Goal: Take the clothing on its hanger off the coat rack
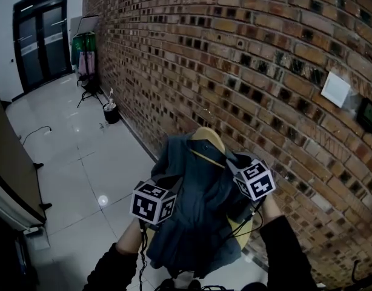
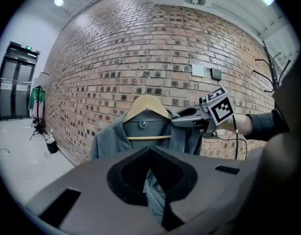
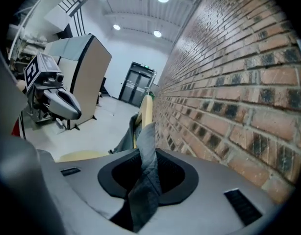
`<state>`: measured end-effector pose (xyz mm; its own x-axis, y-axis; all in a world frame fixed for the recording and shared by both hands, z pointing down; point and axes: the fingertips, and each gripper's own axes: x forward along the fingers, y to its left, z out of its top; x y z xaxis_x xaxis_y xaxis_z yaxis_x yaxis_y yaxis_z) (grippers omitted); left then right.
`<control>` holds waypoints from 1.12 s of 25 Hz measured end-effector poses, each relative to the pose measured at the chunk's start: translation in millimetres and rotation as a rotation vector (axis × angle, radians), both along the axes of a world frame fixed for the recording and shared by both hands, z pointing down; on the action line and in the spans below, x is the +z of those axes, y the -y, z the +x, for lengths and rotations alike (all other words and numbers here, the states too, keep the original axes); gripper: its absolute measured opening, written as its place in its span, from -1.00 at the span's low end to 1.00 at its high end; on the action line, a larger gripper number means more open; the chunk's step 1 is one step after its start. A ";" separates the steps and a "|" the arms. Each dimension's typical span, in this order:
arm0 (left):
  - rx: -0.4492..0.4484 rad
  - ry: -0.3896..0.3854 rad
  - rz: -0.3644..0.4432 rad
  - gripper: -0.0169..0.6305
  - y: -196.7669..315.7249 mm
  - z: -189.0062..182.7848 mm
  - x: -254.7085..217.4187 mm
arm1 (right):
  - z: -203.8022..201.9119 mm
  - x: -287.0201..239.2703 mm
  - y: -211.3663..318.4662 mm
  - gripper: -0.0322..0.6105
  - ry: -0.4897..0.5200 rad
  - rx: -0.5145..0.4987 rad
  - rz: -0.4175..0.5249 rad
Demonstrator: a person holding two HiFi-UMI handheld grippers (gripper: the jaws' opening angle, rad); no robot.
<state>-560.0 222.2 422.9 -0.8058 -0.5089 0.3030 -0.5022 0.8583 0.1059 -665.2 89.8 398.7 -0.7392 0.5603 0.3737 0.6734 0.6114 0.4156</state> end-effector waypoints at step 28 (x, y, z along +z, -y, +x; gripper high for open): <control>0.062 -0.213 -0.016 -0.98 33.6 -5.6 117.5 | 38.5 246.8 24.1 -0.79 -0.531 0.106 -0.162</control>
